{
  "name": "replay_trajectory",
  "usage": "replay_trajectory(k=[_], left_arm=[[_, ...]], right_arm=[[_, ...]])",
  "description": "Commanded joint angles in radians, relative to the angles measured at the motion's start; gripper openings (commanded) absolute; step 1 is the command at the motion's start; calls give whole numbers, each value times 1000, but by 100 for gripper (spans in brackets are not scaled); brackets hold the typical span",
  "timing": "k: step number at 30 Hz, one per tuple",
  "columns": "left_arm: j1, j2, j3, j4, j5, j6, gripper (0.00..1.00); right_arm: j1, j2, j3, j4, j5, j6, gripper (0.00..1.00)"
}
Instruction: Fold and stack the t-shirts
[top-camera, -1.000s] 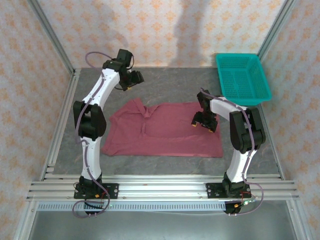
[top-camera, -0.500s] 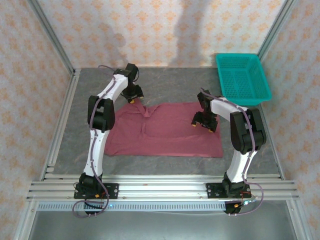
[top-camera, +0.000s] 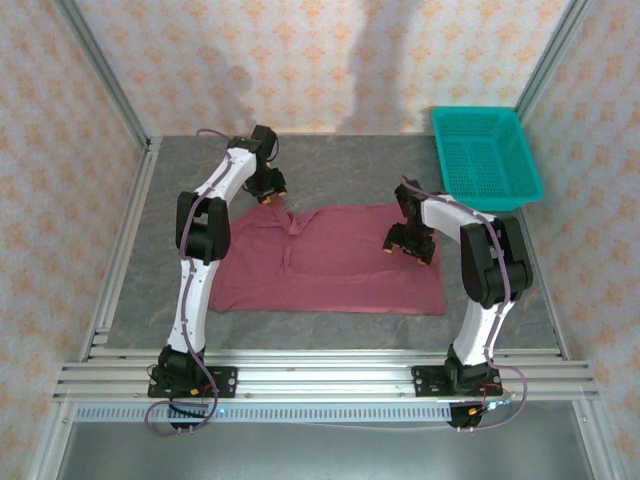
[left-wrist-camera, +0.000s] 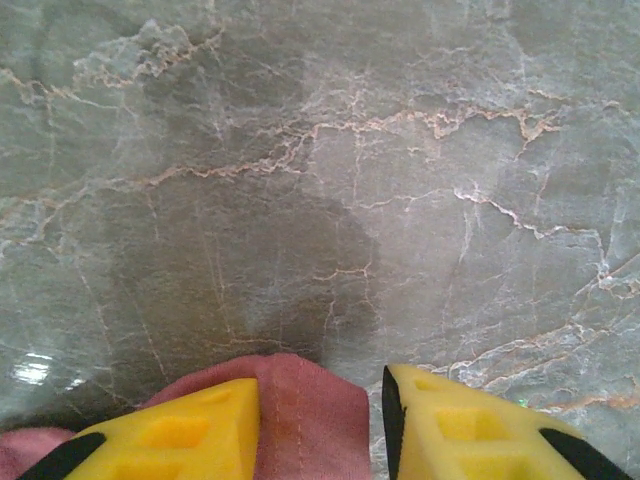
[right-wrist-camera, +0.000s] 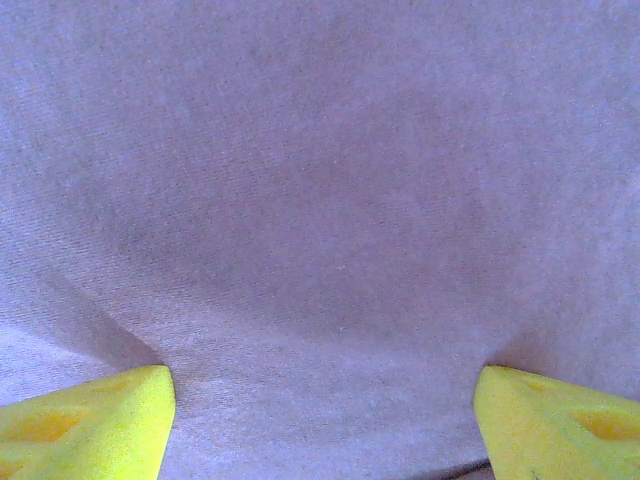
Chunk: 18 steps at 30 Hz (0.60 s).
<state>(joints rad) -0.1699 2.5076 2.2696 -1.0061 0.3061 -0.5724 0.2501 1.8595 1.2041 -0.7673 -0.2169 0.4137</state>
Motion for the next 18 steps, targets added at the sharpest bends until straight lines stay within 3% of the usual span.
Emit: replay_trajectory(k=[1, 8, 18], left_arm=[[-6, 21, 25, -12, -19, 20, 30], [1, -23, 6, -17, -45, 32, 6], [16, -155, -31, -44, -97, 92, 0]], right_arm=[[0, 0, -24, -13, -19, -10, 79], [-1, 0, -25, -11, -20, -11, 79], [-5, -36, 22, -30, 21, -18, 79]])
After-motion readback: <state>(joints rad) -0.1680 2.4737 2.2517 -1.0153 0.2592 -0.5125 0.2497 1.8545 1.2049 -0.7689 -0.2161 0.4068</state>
